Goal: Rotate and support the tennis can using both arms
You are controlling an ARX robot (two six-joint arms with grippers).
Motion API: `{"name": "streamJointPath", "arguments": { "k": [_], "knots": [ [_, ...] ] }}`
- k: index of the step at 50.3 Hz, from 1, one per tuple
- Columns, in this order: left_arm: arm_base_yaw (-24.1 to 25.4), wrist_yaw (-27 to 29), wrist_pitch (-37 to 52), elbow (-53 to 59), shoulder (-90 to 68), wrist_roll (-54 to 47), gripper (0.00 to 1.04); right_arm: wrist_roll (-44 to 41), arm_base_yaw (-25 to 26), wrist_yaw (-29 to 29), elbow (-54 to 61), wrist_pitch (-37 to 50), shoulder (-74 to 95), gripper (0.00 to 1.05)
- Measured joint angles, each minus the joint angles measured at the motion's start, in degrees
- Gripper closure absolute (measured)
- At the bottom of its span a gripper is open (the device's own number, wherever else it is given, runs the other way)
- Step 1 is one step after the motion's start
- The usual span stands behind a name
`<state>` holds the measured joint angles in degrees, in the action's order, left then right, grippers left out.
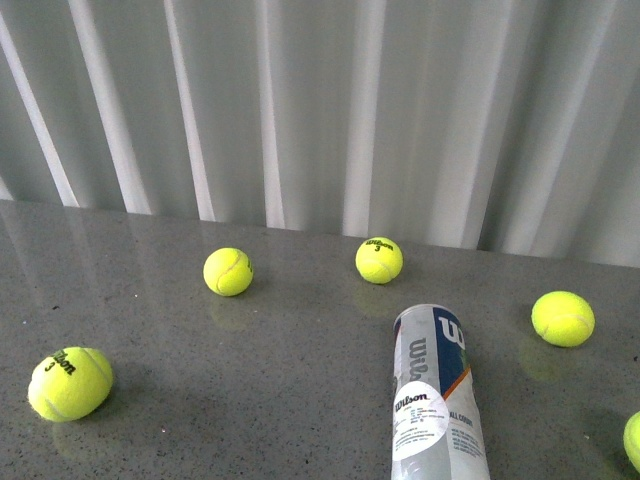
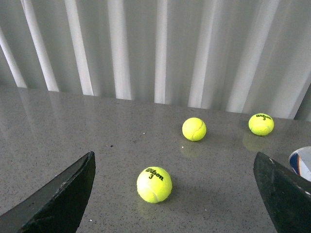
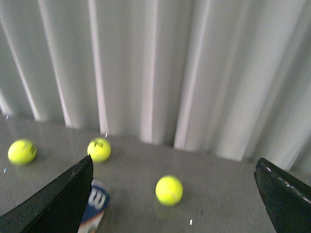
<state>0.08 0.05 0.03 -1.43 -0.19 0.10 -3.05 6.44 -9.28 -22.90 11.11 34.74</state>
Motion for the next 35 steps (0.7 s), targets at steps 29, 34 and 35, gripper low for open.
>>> {"name": "streamJointPath", "arguments": {
  "k": [29,34,35],
  "knots": [
    [0.0,0.0,0.0,0.0,0.0,0.0,0.07,18.0,-14.3,-0.9,-41.4,-23.8,69.8,0.07],
    [0.0,0.0,0.0,0.0,0.0,0.0,0.07,18.1,-16.4,-0.8,-41.4,-23.9,71.2,0.07],
    [0.0,0.0,0.0,0.0,0.0,0.0,0.07,18.2,-16.8,-0.5,-41.4,-23.8,71.4,0.07]
  ]
}}
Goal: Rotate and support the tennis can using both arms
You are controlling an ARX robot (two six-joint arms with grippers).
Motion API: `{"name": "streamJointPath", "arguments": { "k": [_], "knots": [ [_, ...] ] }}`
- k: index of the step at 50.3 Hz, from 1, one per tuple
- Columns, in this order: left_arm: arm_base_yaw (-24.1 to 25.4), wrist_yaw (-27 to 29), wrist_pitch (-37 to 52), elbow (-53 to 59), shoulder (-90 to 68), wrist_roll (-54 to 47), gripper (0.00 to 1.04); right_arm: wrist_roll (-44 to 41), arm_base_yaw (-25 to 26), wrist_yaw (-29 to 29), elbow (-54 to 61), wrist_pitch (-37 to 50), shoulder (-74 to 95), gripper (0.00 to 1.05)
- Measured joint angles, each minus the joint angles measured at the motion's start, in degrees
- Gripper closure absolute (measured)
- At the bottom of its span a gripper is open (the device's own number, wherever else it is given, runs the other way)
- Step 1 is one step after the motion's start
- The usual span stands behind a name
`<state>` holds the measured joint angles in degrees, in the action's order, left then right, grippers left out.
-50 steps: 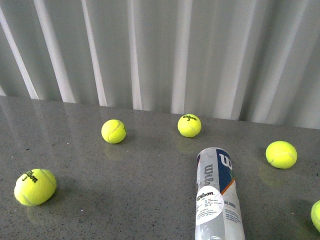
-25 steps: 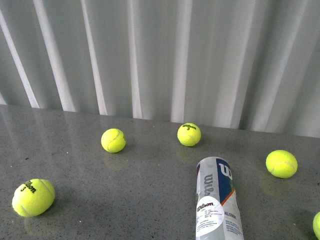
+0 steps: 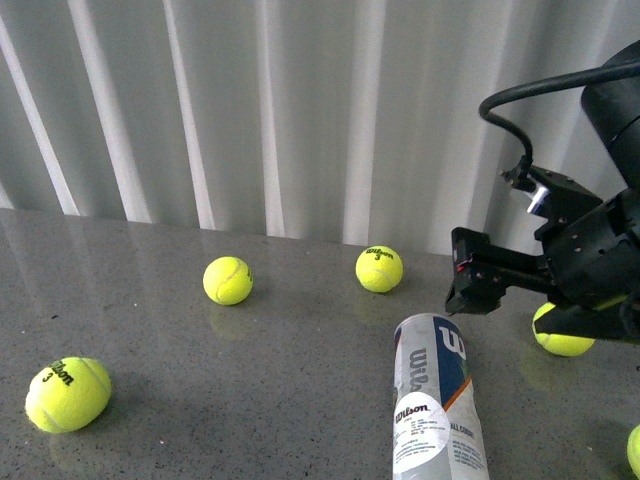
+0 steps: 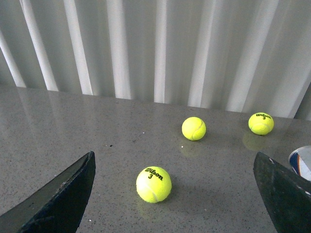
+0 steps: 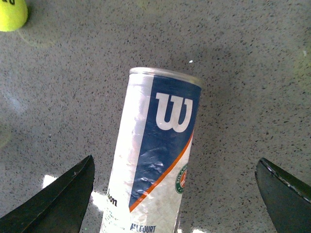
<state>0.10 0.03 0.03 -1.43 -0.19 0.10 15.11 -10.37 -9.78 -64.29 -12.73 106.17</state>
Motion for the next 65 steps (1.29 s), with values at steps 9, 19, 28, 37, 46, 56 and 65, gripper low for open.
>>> {"name": "streamJointPath", "arguments": {
  "k": [9,19,28,37,46,56,65],
  "knots": [
    [0.0,0.0,0.0,0.0,0.0,0.0,0.07,0.9,-2.1,-0.4,0.0,1.8,3.4,0.07],
    [0.0,0.0,0.0,0.0,0.0,0.0,0.07,2.5,-3.4,-1.3,0.1,3.6,8.4,0.07],
    [0.0,0.0,0.0,0.0,0.0,0.0,0.07,3.9,-5.2,-1.3,1.7,7.0,11.5,0.07],
    [0.0,0.0,0.0,0.0,0.0,0.0,0.07,4.4,-6.5,-1.0,3.2,10.2,14.7,0.07],
    [0.0,0.0,0.0,0.0,0.0,0.0,0.07,3.9,-6.2,0.5,3.4,10.8,15.6,0.15],
    [0.0,0.0,0.0,0.0,0.0,0.0,0.07,1.7,-5.6,2.7,3.6,12.1,15.6,0.44],
    [0.0,0.0,0.0,0.0,0.0,0.0,0.07,-2.7,-6.0,6.7,5.3,14.9,14.4,0.62]
  ]
}}
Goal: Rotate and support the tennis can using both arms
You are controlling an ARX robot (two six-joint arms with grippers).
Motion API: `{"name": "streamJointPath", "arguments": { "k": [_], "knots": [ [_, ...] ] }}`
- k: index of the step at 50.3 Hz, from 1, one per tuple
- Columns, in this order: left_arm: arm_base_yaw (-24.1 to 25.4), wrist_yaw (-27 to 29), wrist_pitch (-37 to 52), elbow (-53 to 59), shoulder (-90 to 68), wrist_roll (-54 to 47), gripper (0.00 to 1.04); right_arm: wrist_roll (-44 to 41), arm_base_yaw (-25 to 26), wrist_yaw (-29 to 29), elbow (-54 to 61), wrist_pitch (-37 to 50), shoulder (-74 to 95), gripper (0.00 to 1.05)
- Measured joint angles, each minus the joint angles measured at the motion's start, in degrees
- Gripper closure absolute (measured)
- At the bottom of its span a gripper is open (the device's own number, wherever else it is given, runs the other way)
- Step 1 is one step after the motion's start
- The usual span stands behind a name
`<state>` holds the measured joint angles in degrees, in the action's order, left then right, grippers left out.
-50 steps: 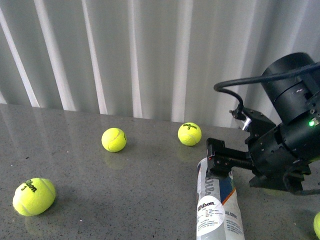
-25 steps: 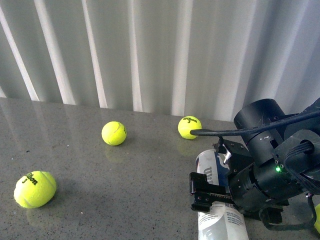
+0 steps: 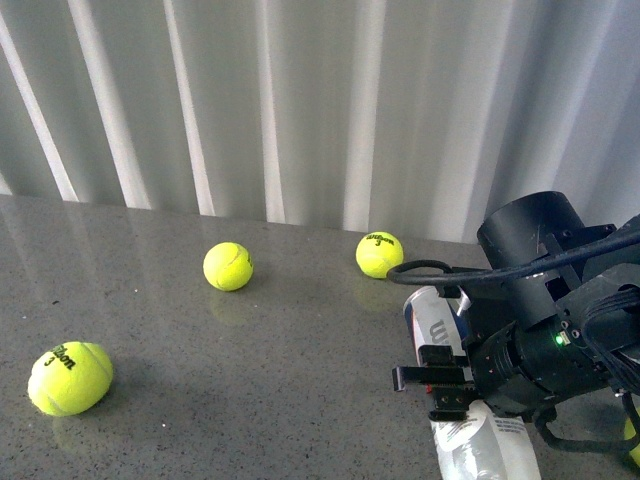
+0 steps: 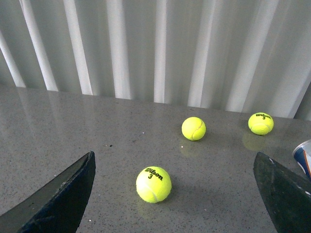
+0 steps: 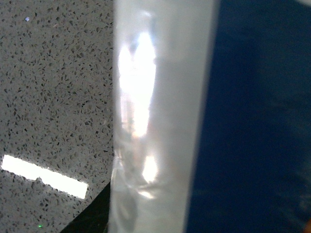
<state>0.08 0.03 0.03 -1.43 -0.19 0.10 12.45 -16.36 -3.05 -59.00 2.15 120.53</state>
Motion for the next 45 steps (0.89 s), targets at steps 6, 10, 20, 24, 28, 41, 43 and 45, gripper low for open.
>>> {"name": "streamJointPath", "arguments": {
  "k": [6,10,20,24,28,41,43,45],
  "knots": [
    [0.0,0.0,0.0,0.0,0.0,0.0,0.07,-6.8,-0.6,3.8,3.1,3.4,-2.0,0.71],
    [0.0,0.0,0.0,0.0,0.0,0.0,0.07,-15.3,-0.7,6.0,6.1,6.8,-4.2,0.76],
    [0.0,0.0,0.0,0.0,0.0,0.0,0.07,-35.5,0.9,6.7,10.3,12.3,-11.3,0.78],
    [0.0,0.0,0.0,0.0,0.0,0.0,0.07,-43.5,2.2,4.3,11.8,14.7,-13.6,0.78],
    [0.0,0.0,0.0,0.0,0.0,0.0,0.07,-49.5,2.9,1.5,13.6,16.6,-15.3,0.78],
    [0.0,0.0,0.0,0.0,0.0,0.0,0.07,-64.1,2.1,-4.3,16.9,18.5,-17.8,0.79],
    [0.0,0.0,0.0,0.0,0.0,0.0,0.07,-65.7,1.8,-4.4,17.1,18.9,-17.6,0.79],
    [0.0,0.0,0.0,0.0,0.0,0.0,0.07,-66.9,1.4,-4.4,17.2,19.3,-17.4,0.79]
  ]
}}
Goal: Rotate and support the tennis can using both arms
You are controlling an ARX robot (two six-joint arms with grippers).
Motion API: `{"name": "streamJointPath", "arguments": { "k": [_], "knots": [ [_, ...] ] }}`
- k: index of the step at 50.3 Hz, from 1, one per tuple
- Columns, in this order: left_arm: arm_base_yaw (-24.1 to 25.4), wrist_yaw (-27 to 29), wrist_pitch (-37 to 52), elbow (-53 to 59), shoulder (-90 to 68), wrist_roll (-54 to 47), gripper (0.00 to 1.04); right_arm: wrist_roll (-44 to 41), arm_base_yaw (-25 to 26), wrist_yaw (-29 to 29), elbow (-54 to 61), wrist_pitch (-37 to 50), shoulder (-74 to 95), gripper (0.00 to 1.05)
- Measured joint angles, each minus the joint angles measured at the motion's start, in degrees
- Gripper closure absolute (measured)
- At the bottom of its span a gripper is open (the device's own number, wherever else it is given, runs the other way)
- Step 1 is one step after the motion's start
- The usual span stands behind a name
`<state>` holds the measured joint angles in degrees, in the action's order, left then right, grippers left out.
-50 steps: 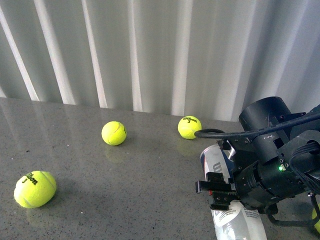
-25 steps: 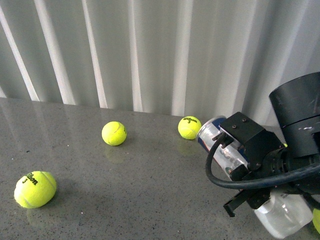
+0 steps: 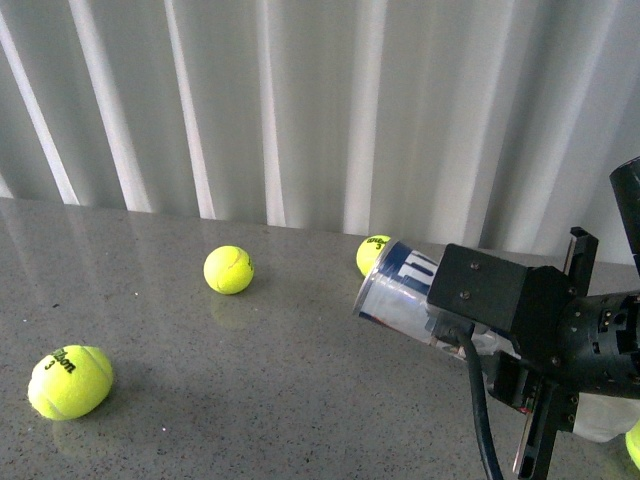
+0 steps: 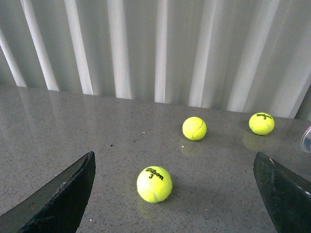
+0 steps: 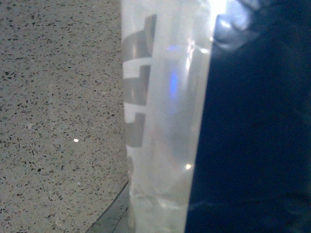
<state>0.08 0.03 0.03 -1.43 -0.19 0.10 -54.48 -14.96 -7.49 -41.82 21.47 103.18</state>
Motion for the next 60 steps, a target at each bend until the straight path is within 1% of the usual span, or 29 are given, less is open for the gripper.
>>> {"name": "streamJointPath", "arguments": {
  "k": [8,20,28,31,37,46,53,54,56,59,60],
  "knots": [
    [0.0,0.0,0.0,0.0,0.0,0.0,0.07,-2.4,-1.7,-1.2,-0.4,1.1,2.1,0.79],
    [0.0,0.0,0.0,0.0,0.0,0.0,0.07,-4.4,-3.7,-1.3,-3.4,0.9,7.3,0.80],
    [0.0,0.0,0.0,0.0,0.0,0.0,0.07,-8.3,-5.0,-1.1,-5.2,1.3,11.4,0.80],
    [0.0,0.0,0.0,0.0,0.0,0.0,0.07,-9.5,-5.2,-0.9,-5.7,1.3,12.8,0.80],
    [0.0,0.0,0.0,0.0,0.0,0.0,0.07,-15.9,-5.5,1.4,-6.1,1.6,16.8,0.80],
    [0.0,0.0,0.0,0.0,0.0,0.0,0.07,-18.3,-5.5,1.2,-6.4,1.4,17.2,0.80],
    [0.0,0.0,0.0,0.0,0.0,0.0,0.07,-18.5,-5.9,1.2,-6.1,2.3,17.3,0.80],
    [0.0,0.0,0.0,0.0,0.0,0.0,0.07,-18.6,-5.9,1.1,-6.0,2.3,17.3,0.79],
    [0.0,0.0,0.0,0.0,0.0,0.0,0.07,-18.3,-6.1,0.9,-5.9,2.3,17.2,0.69],
    [0.0,0.0,0.0,0.0,0.0,0.0,0.07,-17.6,-6.3,0.7,-5.5,2.1,17.3,0.57],
    [0.0,0.0,0.0,0.0,0.0,0.0,0.07,-17.5,-6.4,0.7,-5.3,2.1,17.3,0.55]
  ]
}}
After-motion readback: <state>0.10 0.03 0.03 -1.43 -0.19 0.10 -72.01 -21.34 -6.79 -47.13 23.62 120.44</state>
